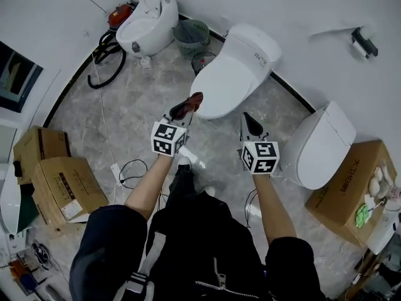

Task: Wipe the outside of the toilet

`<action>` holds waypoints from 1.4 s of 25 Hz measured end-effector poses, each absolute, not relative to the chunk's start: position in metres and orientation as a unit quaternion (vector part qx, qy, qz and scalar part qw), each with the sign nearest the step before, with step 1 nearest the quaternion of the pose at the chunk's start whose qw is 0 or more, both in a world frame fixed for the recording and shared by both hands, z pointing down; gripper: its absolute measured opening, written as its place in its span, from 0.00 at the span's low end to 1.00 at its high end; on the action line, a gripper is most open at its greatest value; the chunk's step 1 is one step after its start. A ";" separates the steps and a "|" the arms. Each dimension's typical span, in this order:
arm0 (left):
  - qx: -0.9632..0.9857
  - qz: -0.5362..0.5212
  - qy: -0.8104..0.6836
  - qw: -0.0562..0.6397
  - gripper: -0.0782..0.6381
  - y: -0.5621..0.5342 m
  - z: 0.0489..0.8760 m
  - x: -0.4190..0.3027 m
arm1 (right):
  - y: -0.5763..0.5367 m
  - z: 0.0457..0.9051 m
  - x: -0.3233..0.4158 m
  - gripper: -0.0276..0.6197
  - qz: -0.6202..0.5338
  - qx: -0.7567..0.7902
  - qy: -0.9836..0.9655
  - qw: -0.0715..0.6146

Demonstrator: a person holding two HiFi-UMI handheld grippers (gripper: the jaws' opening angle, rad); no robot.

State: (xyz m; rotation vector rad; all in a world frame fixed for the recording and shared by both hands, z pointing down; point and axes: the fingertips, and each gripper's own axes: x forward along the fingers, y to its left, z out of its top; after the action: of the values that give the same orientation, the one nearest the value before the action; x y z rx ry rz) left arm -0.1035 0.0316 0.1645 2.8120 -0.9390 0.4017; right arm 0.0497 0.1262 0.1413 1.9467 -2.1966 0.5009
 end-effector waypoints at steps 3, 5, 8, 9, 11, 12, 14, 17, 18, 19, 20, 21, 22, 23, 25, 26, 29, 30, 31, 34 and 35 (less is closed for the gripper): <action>0.944 0.113 -0.303 0.064 0.19 0.020 0.131 -0.100 | 0.122 0.117 0.052 0.03 0.157 0.666 -0.725 0.071; 0.949 0.100 -0.295 0.054 0.19 0.010 0.112 -0.097 | 0.117 0.105 0.054 0.03 0.148 0.678 -0.717 0.066; 0.956 0.091 -0.276 0.035 0.19 0.000 0.092 -0.092 | 0.112 0.090 0.058 0.03 0.136 0.696 -0.703 0.056; 0.958 0.088 -0.270 0.031 0.19 -0.003 0.086 -0.091 | 0.111 0.085 0.059 0.03 0.132 0.702 -0.698 0.053; 0.962 0.081 -0.260 0.030 0.19 -0.006 0.079 -0.090 | 0.109 0.079 0.061 0.03 0.123 0.714 -0.687 0.054; 0.963 0.079 -0.255 0.032 0.19 -0.006 0.076 -0.091 | 0.109 0.077 0.061 0.03 0.120 0.719 -0.682 0.056; 0.966 0.075 -0.246 0.035 0.19 -0.008 0.072 -0.096 | 0.108 0.074 0.057 0.03 0.116 0.728 -0.674 0.059; 0.969 0.072 -0.235 0.034 0.19 -0.018 0.068 -0.107 | 0.102 0.070 0.047 0.03 0.113 0.732 -0.669 0.062; 0.969 0.071 -0.232 0.034 0.19 -0.022 0.067 -0.111 | 0.099 0.069 0.043 0.03 0.111 0.733 -0.669 0.063; 0.970 0.070 -0.230 0.034 0.19 -0.025 0.067 -0.115 | 0.097 0.068 0.040 0.03 0.108 0.733 -0.668 0.065; 0.971 0.069 -0.228 0.034 0.19 -0.029 0.067 -0.119 | 0.095 0.067 0.036 0.03 0.106 0.734 -0.668 0.066; 0.971 0.067 -0.227 0.035 0.19 -0.033 0.067 -0.122 | 0.092 0.067 0.034 0.03 0.106 0.735 -0.667 0.065; 0.971 0.067 -0.225 0.035 0.19 -0.037 0.067 -0.126 | 0.089 0.067 0.031 0.03 0.108 0.736 -0.665 0.062; 0.972 0.066 -0.223 0.036 0.19 -0.040 0.067 -0.130 | 0.088 0.067 0.029 0.03 0.111 0.738 -0.663 0.057; 0.973 0.067 -0.219 0.037 0.19 -0.044 0.067 -0.138 | 0.084 0.068 0.024 0.03 0.117 0.742 -0.658 0.050; 0.973 0.067 -0.216 0.036 0.19 -0.046 0.068 -0.142 | 0.082 0.068 0.021 0.03 0.118 0.744 -0.656 0.047; 0.975 0.069 -0.209 0.033 0.19 -0.051 0.069 -0.152 | 0.074 0.069 0.009 0.03 0.117 0.746 -0.654 0.046; 0.975 0.070 -0.207 0.033 0.19 -0.052 0.071 -0.155 | 0.072 0.070 0.004 0.03 0.116 0.746 -0.654 0.046; 0.975 0.071 -0.206 0.034 0.19 -0.054 0.072 -0.157 | 0.070 0.071 0.000 0.03 0.117 0.745 -0.655 0.046; 0.976 0.072 -0.202 0.035 0.19 -0.057 0.076 -0.162 | 0.065 0.073 -0.011 0.03 0.119 0.743 -0.657 0.044; 0.976 0.071 -0.201 0.035 0.19 -0.058 0.076 -0.163 | 0.064 0.074 -0.014 0.03 0.120 0.742 -0.658 0.043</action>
State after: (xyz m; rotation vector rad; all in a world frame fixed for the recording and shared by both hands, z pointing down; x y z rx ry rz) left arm -0.1631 -0.0582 0.0762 3.0008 -0.6171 0.2194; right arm -0.0137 0.0640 0.0736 2.2691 -2.0122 0.3665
